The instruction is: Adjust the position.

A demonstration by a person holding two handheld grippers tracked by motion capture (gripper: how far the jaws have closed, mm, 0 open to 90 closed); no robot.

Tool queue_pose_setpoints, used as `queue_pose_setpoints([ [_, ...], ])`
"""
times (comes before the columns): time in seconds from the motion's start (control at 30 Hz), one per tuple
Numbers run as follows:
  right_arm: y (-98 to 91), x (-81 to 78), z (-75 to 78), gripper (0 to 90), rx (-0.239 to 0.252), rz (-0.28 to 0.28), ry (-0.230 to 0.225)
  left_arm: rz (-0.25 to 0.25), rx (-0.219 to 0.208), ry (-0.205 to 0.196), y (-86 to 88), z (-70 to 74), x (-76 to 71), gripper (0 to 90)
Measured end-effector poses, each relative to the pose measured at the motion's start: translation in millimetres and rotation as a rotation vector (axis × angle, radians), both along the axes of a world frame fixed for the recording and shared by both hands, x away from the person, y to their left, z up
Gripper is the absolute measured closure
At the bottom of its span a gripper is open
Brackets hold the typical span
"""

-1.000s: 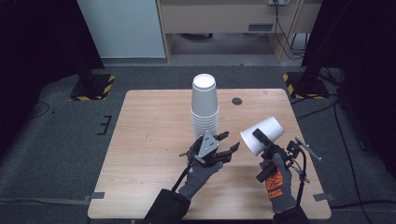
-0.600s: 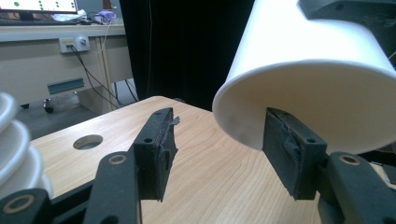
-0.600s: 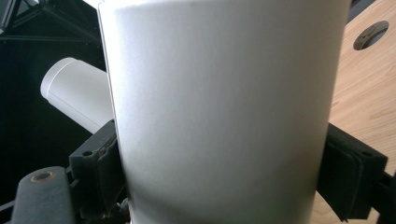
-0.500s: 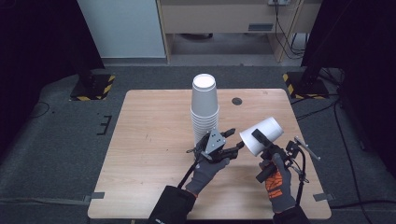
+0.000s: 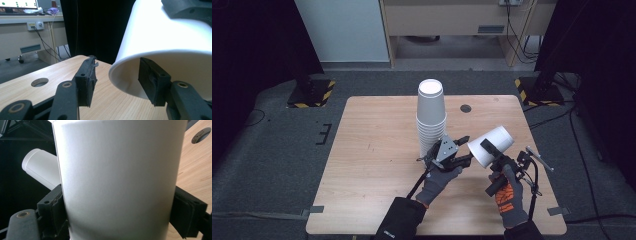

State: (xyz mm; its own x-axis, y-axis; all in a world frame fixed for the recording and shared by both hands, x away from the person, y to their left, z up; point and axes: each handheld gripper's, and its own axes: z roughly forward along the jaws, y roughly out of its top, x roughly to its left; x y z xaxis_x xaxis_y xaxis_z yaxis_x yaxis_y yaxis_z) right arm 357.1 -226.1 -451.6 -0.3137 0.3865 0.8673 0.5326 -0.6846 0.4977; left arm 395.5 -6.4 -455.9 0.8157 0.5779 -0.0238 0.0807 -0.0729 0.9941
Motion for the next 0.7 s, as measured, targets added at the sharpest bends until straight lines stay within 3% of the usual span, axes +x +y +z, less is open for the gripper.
queue_pose_setpoints([
  [0.1,0.7,0.2,-0.7,15.4,0.001,-0.001,0.002,-0.001,-0.013,0.001,-1.7,0.8,1.4,50.1],
  [0.33,1.8,0.3,-1.7,15.4,-0.001,0.01,0.009,0.003,0.004,-0.007,-4.9,-1.8,2.2,54.8],
  [0.7,3.0,0.3,-2.1,15.3,0.0,0.022,0.012,0.006,0.0,-0.01,-6.3,-2.2,2.9,68.8],
])
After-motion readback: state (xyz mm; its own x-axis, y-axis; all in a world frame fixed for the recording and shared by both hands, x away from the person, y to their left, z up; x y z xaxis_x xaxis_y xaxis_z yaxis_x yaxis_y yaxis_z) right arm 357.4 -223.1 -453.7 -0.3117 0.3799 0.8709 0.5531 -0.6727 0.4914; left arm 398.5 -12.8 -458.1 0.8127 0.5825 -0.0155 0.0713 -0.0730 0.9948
